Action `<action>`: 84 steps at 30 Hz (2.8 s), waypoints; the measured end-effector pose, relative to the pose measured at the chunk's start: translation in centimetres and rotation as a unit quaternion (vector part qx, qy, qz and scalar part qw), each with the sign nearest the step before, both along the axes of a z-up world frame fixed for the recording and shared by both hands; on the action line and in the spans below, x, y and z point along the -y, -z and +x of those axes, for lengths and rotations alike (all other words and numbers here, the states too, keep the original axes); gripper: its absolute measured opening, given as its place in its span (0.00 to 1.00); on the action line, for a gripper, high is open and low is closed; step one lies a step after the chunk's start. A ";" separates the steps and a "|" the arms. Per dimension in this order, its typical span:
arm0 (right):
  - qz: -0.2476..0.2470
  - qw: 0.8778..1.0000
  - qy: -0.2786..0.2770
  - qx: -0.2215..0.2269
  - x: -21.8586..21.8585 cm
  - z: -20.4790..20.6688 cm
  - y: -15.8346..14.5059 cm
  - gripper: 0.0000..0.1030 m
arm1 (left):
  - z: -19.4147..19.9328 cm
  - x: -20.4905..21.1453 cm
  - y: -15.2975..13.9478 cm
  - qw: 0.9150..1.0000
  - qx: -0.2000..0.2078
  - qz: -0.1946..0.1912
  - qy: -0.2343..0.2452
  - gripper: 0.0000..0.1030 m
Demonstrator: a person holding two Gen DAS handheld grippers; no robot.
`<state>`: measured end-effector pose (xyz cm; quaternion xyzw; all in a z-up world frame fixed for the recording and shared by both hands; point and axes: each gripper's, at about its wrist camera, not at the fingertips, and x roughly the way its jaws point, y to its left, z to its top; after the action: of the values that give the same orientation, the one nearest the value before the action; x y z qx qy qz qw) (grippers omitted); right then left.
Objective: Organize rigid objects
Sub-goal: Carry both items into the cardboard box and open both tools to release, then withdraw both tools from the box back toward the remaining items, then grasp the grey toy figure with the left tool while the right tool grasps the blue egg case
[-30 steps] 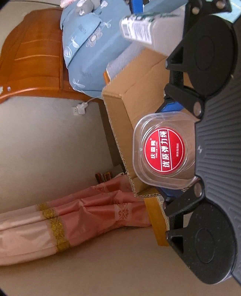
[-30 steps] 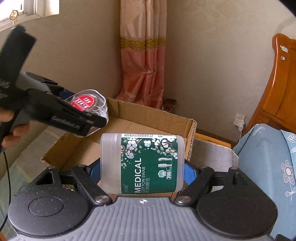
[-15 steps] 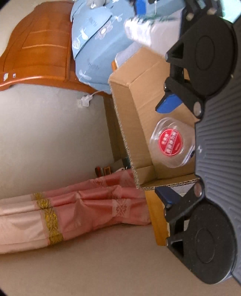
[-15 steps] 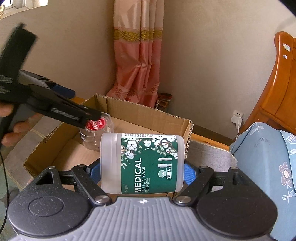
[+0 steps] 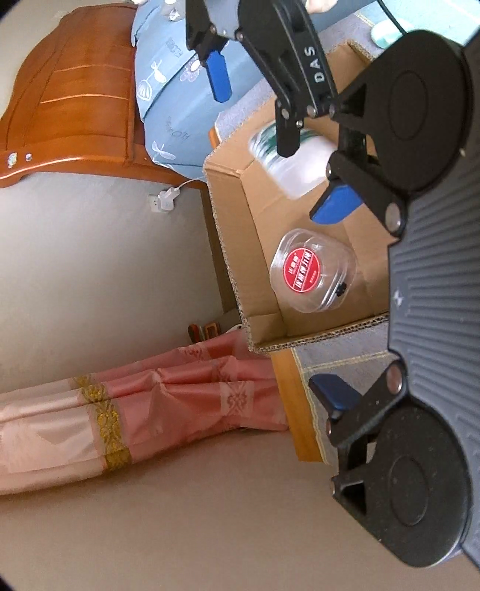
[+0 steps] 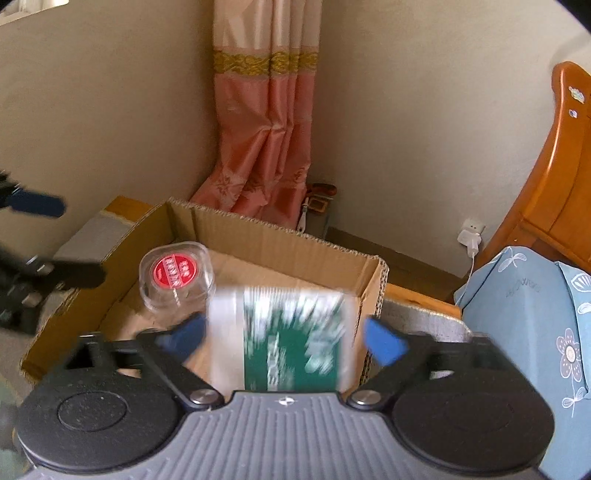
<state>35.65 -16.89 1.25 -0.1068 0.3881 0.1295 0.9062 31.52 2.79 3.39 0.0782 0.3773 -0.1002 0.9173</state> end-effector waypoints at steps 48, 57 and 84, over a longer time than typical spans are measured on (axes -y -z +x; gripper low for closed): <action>-0.002 0.989 0.147 -0.002 6.5 -23.0 9.7 1.00 | -20.9 -4.1 8.2 0.994 -0.029 -0.053 -0.093 0.94; -0.005 0.992 0.128 -0.016 6.1 -22.9 10.8 1.00 | -20.2 -3.3 11.7 0.990 -0.080 -0.067 -0.094 0.94; 0.033 0.994 0.102 -0.004 7.1 -22.3 11.4 1.00 | -18.6 -3.6 12.7 0.989 -0.056 -0.029 -0.131 0.99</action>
<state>13.33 -23.95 -10.12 -0.0361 0.3963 0.0499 0.9161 12.92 6.36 -9.28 -0.0042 0.4325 0.0062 0.9016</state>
